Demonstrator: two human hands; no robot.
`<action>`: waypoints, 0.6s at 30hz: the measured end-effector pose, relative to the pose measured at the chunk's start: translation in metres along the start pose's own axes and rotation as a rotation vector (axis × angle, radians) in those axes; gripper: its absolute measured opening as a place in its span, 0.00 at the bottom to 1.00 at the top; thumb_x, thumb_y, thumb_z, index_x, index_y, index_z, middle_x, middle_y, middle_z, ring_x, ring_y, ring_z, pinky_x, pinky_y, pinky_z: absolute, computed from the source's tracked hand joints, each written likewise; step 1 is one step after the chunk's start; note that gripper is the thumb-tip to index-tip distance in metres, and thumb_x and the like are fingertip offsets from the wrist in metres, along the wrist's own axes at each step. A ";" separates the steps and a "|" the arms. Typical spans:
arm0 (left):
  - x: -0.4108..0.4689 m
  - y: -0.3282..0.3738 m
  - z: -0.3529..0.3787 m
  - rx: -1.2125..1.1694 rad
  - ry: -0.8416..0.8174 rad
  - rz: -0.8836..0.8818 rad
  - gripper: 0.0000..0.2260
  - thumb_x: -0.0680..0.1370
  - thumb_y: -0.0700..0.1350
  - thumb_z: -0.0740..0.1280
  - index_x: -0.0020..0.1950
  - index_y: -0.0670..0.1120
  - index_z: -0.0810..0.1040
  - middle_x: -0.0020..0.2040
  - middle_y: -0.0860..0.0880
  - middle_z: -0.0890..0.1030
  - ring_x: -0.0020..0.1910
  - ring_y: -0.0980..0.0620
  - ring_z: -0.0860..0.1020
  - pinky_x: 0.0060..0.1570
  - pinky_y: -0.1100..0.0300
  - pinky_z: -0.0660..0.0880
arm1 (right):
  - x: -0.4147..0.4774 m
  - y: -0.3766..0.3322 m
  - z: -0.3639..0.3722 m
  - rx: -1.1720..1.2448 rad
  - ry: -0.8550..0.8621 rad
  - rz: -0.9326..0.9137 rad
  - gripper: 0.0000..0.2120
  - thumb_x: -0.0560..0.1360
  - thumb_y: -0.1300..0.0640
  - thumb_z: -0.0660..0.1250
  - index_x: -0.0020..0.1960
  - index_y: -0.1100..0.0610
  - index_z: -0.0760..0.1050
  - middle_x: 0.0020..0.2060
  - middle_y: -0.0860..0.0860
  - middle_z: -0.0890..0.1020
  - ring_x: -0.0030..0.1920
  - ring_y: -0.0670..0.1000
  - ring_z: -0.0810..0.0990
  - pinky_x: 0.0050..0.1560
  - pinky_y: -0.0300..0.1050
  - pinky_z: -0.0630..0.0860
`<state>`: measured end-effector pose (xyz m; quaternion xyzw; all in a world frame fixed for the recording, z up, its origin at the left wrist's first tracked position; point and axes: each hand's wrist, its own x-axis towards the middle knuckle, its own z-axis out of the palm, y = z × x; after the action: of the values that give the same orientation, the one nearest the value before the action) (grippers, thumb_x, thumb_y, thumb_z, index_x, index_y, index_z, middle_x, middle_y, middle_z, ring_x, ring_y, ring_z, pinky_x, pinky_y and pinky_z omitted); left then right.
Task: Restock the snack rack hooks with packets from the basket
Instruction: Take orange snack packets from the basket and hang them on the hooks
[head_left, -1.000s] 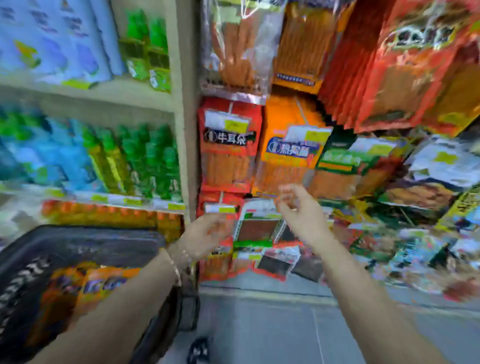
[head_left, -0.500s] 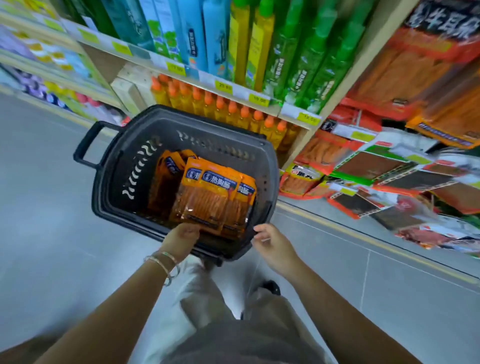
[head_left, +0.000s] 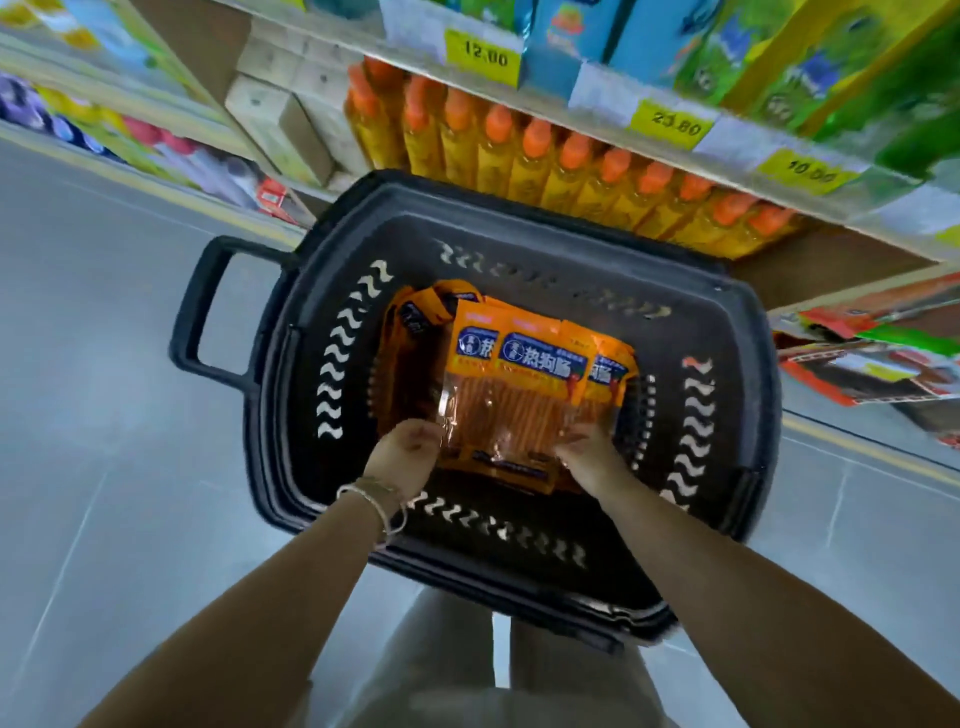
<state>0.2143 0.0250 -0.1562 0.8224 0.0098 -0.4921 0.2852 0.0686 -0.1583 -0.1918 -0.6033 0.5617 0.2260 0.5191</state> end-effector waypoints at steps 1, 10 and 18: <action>0.007 0.002 0.003 0.000 -0.002 -0.009 0.07 0.78 0.40 0.62 0.53 0.43 0.78 0.54 0.42 0.81 0.54 0.42 0.78 0.57 0.52 0.73 | 0.012 0.005 0.003 0.029 0.016 0.028 0.11 0.74 0.59 0.69 0.53 0.62 0.75 0.49 0.55 0.77 0.51 0.56 0.77 0.54 0.48 0.70; 0.054 -0.011 0.008 -0.001 -0.049 0.001 0.07 0.78 0.44 0.62 0.49 0.55 0.76 0.44 0.59 0.78 0.44 0.61 0.76 0.39 0.71 0.67 | 0.075 0.023 0.040 0.378 0.156 0.314 0.41 0.68 0.41 0.72 0.74 0.55 0.60 0.71 0.55 0.67 0.69 0.58 0.68 0.69 0.56 0.66; 0.065 -0.024 -0.004 -0.060 -0.021 -0.095 0.08 0.79 0.42 0.61 0.53 0.50 0.78 0.54 0.49 0.80 0.56 0.48 0.78 0.62 0.51 0.72 | 0.081 0.032 0.049 0.362 0.293 0.338 0.35 0.62 0.48 0.79 0.63 0.59 0.70 0.61 0.57 0.77 0.56 0.57 0.77 0.56 0.49 0.75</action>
<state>0.2434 0.0301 -0.2185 0.8069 0.0606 -0.5132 0.2862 0.0762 -0.1452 -0.2910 -0.4249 0.7546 0.1158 0.4863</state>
